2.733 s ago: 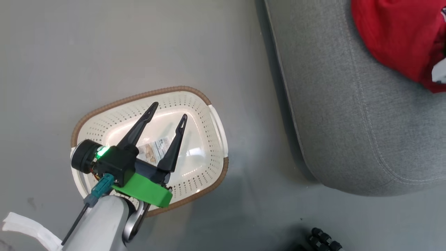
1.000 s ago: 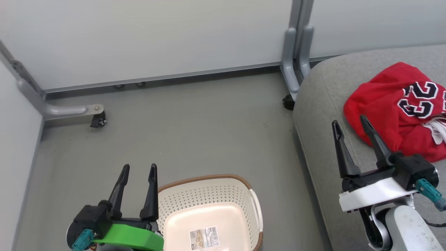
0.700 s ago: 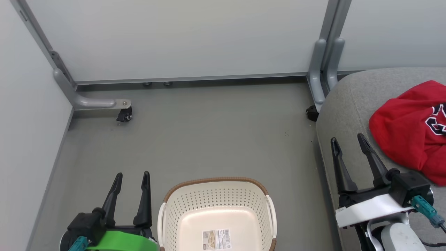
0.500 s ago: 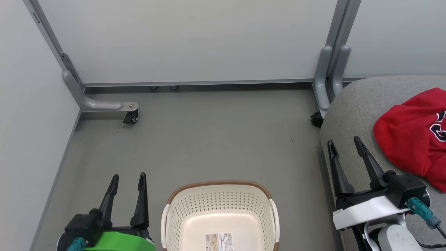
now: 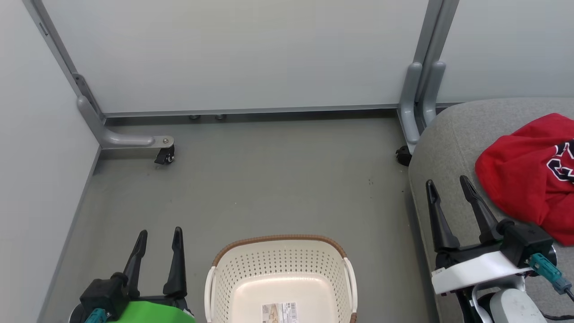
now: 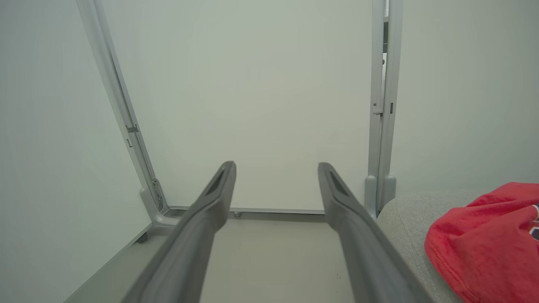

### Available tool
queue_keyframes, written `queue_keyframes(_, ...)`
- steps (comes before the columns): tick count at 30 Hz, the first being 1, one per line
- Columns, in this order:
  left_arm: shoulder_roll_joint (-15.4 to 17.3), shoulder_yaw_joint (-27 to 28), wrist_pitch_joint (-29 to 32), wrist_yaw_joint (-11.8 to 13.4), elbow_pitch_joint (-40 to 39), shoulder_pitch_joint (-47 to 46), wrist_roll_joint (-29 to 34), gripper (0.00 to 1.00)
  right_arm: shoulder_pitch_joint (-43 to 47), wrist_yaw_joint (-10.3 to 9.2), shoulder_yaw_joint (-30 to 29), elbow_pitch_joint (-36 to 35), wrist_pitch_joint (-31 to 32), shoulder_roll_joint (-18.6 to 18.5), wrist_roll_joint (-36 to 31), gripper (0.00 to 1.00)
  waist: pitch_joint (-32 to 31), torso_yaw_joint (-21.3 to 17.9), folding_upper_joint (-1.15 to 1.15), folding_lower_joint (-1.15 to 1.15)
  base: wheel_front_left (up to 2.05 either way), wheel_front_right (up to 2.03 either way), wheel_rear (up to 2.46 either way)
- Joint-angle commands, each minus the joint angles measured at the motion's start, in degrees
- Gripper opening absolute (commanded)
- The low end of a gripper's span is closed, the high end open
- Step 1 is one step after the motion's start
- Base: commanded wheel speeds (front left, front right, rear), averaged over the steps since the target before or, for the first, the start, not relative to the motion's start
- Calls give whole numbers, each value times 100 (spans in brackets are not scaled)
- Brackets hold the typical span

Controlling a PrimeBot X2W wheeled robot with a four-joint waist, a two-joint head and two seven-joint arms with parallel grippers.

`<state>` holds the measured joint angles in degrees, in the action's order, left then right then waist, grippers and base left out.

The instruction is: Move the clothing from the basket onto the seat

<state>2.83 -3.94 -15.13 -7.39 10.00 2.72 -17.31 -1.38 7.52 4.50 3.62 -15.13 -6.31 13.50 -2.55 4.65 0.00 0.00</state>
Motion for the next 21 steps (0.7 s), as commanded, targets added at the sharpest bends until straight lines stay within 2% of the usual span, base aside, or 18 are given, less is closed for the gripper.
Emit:
queue_keyframes(1, 13, 12, 0, -16, 12, 58, -2, 100, 81, -6, -7, 11, -2, -24, -10, 100, 2, -8, 0, 0, 0, 0, 0)
queue_keyframes(8, 12, -132, 0, -16, -76, 36, -89, 100, 51, -6, 24, 40, -2, -39, -32, 100, 17, -59, 0, 0, 0, 0, 0)
queue_keyframes(21, 17, -51, 0, -16, -34, 49, -158, 100, 23, -6, 49, 89, -2, -59, 21, 100, 3, -109, 0, 0, 0, 0, 0)
